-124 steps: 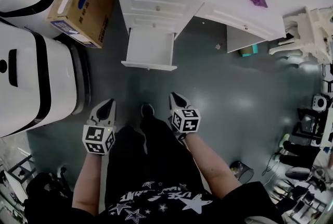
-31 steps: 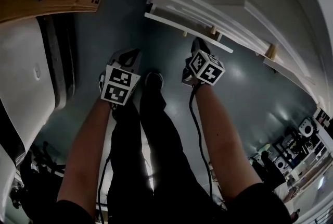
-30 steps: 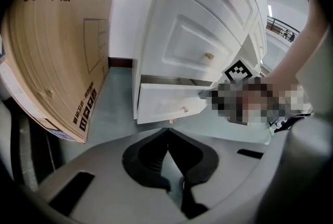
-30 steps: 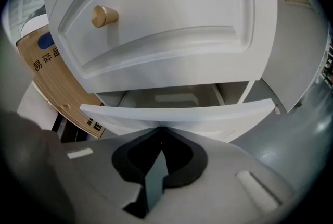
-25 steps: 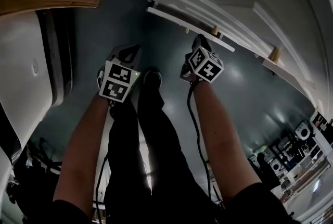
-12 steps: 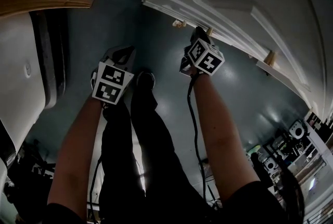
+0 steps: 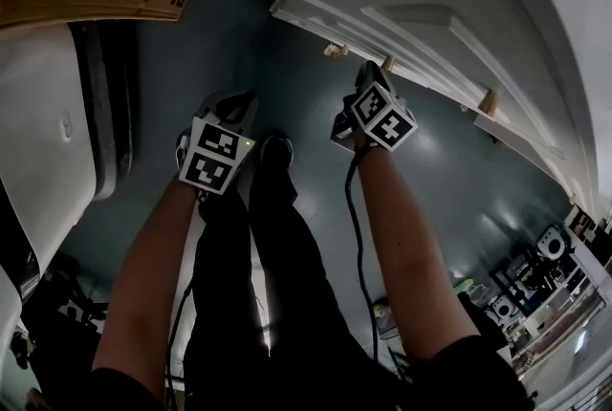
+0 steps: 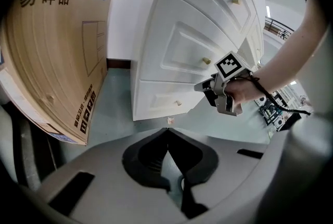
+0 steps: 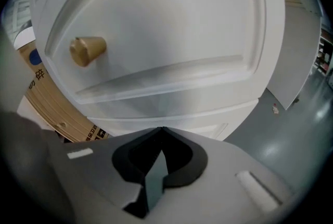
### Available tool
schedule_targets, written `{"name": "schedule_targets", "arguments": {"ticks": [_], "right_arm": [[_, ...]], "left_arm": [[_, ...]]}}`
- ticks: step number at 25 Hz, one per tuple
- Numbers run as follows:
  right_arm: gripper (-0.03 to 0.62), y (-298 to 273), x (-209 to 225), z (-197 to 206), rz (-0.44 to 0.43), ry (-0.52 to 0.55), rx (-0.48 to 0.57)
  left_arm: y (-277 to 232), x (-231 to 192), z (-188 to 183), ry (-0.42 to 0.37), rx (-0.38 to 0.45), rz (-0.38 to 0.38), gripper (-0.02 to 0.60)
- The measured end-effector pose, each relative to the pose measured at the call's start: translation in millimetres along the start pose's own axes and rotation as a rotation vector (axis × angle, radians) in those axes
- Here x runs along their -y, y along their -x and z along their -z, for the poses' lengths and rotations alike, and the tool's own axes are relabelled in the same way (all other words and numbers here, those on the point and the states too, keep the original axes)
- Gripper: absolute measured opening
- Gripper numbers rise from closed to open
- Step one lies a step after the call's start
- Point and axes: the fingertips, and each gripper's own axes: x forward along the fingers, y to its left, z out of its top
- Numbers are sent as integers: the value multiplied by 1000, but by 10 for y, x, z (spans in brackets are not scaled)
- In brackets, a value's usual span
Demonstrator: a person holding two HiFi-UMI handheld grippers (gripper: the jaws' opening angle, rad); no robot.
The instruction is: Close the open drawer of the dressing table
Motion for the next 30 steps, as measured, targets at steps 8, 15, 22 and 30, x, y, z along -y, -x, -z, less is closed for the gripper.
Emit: {"name": "schedule_targets", "arguments": {"ticks": [8,15,22,30], "right_arm": [[3,930,-343,-117,-17,-117,47],[3,1988,-870,-376,-90,-88,113],[3,3338,-1140,-458,-66,-175,213],[3,4517,-1198,-534,-58,-56,287]], "left_arm": [[724,186,-548,-57,66,9,9],[1612,427,-948,-120,146,24,9],[2523,807,-1147,-157,242,70,9],[3245,1481,-1330,-150,311,156,9]]}}
